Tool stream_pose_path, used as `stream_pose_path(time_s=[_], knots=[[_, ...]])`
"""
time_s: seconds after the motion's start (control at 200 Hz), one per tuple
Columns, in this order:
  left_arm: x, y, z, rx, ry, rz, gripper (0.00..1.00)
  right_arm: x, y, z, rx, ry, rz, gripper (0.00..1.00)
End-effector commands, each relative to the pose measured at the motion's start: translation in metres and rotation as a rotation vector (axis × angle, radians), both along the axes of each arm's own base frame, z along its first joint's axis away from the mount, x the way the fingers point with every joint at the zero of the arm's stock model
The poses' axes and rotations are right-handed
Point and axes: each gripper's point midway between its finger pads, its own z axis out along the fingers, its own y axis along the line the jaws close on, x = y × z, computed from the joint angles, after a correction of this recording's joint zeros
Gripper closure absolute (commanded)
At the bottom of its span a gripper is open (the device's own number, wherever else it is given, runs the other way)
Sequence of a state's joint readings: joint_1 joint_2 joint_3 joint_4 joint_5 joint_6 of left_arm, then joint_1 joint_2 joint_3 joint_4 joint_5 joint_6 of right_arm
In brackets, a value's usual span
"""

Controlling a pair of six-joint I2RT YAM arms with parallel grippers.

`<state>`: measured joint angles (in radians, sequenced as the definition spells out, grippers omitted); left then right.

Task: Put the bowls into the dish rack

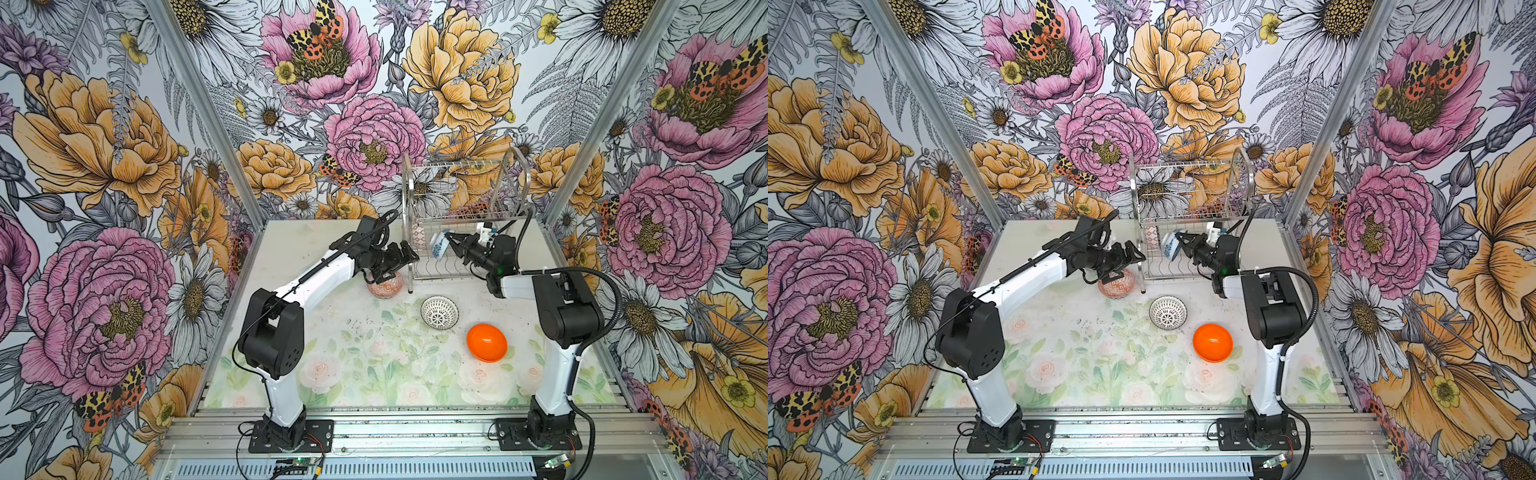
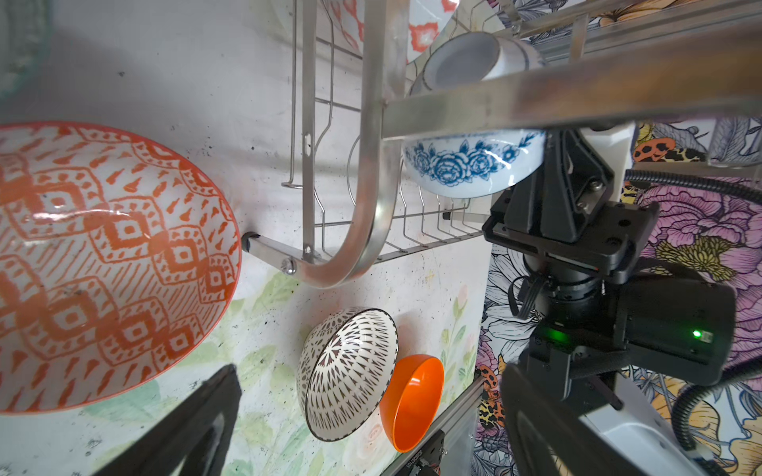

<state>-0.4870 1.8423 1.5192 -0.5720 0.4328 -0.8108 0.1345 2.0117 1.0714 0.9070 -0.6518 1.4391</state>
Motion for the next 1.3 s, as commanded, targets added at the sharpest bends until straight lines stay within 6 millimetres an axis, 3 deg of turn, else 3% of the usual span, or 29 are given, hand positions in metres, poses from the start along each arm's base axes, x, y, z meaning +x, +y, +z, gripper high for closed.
stream_pose_path(time_s=[0.0, 0.17, 0.44, 0.866, 1.141, 1.291], knots=[[0.012, 0.0, -0.008, 0.044, -0.024, 0.015, 0.01, 0.003, 0.001, 0.033, 0.011, -0.082, -0.022, 1.0], [0.026, 0.0, -0.02, 0.097, -0.047, 0.025, 0.02, 0.005, 0.0, 0.037, 0.024, -0.079, -0.035, 1.0], [0.044, -0.005, -0.028, 0.149, -0.08, 0.048, 0.16, 0.016, 0.001, 0.042, 0.029, -0.078, -0.043, 1.0], [0.047, -0.015, -0.037, 0.175, -0.083, 0.044, 0.36, 0.033, -0.002, 0.033, 0.047, -0.026, -0.104, 1.0], [0.043, -0.012, -0.056, 0.221, -0.037, 0.035, 0.53, 0.042, 0.005, 0.036, 0.041, -0.022, -0.101, 1.0], [0.041, -0.01, -0.061, 0.239, -0.031, 0.038, 0.54, 0.042, 0.005, 0.031, 0.02, -0.004, -0.119, 1.0]])
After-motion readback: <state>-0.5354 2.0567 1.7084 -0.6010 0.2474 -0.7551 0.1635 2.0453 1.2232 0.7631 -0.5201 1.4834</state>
